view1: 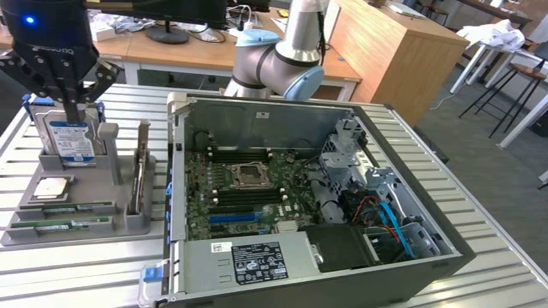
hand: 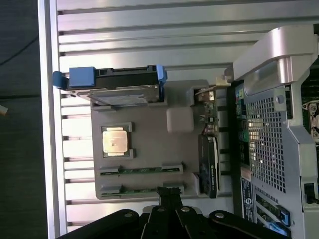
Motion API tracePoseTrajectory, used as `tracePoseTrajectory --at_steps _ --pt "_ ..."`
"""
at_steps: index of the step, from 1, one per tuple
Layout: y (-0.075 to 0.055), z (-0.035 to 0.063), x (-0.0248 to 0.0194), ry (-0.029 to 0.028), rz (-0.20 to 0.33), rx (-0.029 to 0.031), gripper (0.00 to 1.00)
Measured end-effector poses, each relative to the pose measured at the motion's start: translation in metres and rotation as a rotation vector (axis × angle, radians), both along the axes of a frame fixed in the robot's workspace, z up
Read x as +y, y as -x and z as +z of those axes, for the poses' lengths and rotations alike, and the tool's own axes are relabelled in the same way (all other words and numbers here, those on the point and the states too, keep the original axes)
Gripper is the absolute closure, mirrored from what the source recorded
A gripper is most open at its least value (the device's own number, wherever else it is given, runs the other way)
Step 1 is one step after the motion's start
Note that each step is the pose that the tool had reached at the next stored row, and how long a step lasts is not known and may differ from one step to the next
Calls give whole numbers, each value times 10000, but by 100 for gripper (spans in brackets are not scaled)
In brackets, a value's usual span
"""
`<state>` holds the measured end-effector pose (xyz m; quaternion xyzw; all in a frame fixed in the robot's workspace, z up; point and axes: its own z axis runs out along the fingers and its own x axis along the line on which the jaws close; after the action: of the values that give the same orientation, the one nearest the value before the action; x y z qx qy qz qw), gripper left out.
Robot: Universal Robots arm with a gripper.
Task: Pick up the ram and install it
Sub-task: 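Reach for the ram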
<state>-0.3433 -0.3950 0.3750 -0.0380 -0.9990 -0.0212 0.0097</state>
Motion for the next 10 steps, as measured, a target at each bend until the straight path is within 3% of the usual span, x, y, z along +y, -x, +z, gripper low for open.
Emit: tracePoseTrajectory --at_steps 7,10 --pt "183 -19 0 0 -1 42 90" --pt "191 -21 0 -1 1 46 90"
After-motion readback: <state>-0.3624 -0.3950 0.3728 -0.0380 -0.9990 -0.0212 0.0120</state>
